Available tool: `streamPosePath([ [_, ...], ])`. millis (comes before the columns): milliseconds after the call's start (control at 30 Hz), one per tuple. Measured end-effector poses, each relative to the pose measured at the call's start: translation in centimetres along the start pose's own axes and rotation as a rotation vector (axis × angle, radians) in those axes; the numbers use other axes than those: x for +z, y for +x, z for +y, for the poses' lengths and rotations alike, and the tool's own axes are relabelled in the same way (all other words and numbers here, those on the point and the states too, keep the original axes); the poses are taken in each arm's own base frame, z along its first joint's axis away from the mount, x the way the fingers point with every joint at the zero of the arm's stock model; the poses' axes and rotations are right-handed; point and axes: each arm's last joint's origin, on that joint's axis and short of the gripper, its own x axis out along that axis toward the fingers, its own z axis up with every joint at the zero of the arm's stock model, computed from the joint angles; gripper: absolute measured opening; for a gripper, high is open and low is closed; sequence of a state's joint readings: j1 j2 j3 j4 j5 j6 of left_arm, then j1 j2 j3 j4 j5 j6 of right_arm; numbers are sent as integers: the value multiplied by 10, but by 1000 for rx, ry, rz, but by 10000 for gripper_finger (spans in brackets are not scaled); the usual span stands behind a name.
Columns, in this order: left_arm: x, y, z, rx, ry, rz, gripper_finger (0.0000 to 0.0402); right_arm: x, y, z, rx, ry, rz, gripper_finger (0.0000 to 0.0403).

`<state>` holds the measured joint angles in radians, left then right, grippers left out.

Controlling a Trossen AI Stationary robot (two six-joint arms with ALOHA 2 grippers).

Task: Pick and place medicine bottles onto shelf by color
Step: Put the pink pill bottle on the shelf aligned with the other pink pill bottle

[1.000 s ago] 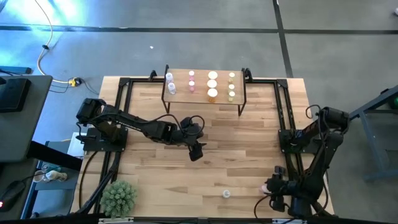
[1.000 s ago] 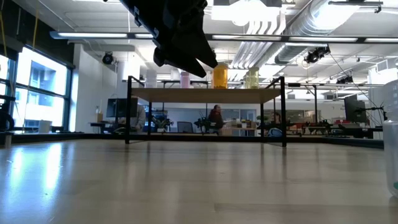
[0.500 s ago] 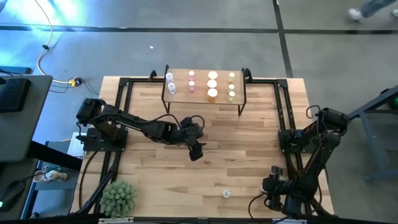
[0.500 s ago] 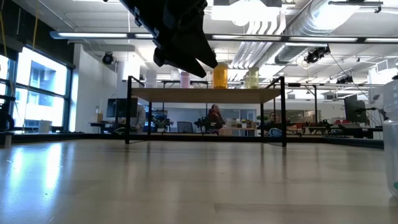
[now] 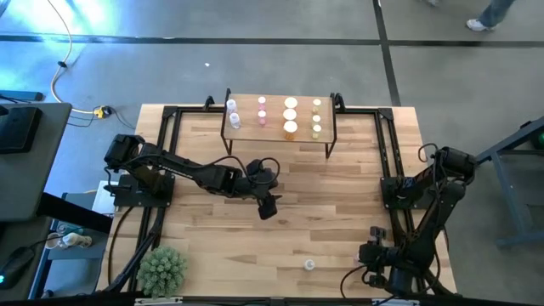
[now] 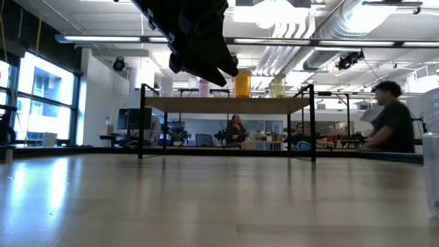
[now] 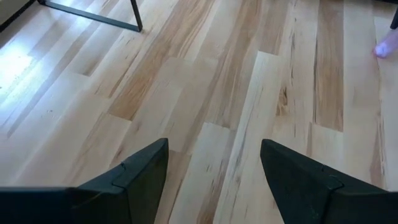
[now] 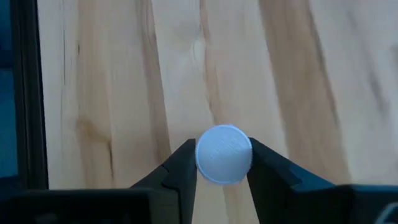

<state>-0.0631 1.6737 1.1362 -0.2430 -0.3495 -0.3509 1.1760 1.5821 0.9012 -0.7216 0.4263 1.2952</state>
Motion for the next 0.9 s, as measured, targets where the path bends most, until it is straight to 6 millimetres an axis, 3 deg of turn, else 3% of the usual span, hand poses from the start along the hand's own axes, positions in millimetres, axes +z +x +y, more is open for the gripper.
streamPosePath([
  [267, -7, -1, -5, -6, 44, 22, 245, 38, -7, -18, -28, -51, -130, 107],
  [600, -50, 10, -5, -10, 26, 58, 245, 96, -15, -55, -48, -62, -221, 108],
  [900, -67, 12, -8, -36, 36, 44, 245, 146, -5, -78, 57, -134, -291, 108],
])
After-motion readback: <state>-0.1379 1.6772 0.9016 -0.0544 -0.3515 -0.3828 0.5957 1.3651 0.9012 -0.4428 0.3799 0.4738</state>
